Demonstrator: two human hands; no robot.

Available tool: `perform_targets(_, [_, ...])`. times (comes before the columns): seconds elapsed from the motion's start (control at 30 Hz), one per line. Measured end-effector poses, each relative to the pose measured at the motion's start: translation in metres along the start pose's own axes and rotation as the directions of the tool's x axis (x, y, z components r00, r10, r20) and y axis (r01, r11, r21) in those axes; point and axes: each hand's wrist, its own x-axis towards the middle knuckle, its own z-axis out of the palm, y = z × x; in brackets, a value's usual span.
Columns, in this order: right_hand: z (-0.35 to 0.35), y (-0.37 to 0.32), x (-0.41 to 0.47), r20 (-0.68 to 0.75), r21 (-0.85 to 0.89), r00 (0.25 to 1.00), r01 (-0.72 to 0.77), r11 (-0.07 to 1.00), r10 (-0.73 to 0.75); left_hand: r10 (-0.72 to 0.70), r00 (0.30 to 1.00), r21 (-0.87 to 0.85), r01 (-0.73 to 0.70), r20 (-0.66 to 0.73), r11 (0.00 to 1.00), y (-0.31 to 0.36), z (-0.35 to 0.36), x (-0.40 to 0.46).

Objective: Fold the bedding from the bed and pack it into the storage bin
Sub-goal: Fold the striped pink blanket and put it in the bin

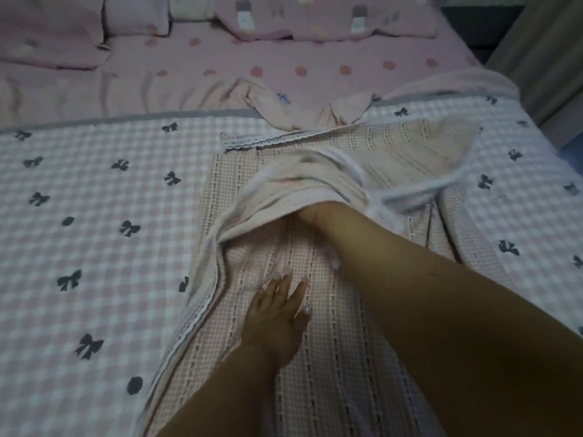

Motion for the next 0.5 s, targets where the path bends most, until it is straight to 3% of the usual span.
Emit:
perform_targets(0.03, [0.001,-0.006,0.004,-0.015,0.164,0.995,-0.097,0.982,0.101,0.004,1.000,0.011,-0.004,-0.017,1.000,0.001,0.000,0.001])
perform_targets(0.07, [0.010,-0.007,0.004,0.160,0.271,0.983,0.048,0.961,-0.094,0.000,1.000,0.018,0.000,0.006,1.000,0.001,-0.003,0.003])
perform_targets(0.1, [0.021,-0.020,0.009,0.232,0.452,0.910,0.213,0.867,-0.344,0.012,1.000,0.025,-0.013,0.017,1.000,0.000,-0.001,0.004])
perform_targets(0.13, [0.026,-0.029,0.005,0.299,0.519,0.822,0.287,0.805,-0.485,0.023,1.000,0.029,-0.023,0.018,0.999,0.000,-0.003,0.004])
perform_targets(0.17, [0.035,-0.025,0.003,0.331,0.540,0.779,0.306,0.784,-0.532,0.034,0.999,0.020,-0.034,-0.012,0.999,-0.001,-0.003,0.004])
perform_targets(0.23, [0.058,-0.003,-0.005,0.427,0.436,0.755,0.309,0.845,-0.497,0.024,1.000,0.022,-0.024,-0.004,0.999,-0.003,-0.001,0.004])
perform_targets(0.3, [0.075,0.015,-0.006,0.393,0.339,0.778,0.372,0.864,-0.489,0.015,1.000,0.070,-0.013,-0.028,0.997,-0.004,0.001,0.003])
perform_targets(0.4, [0.084,0.040,-0.015,0.252,0.250,0.818,0.462,0.851,-0.518,0.007,0.999,0.065,-0.005,-0.034,0.998,-0.006,0.004,0.002])
perform_targets(0.5, [0.095,0.072,-0.030,0.110,0.123,0.883,0.443,0.888,-0.456,0.042,0.996,0.074,-0.037,-0.077,0.997,-0.005,0.005,0.001])
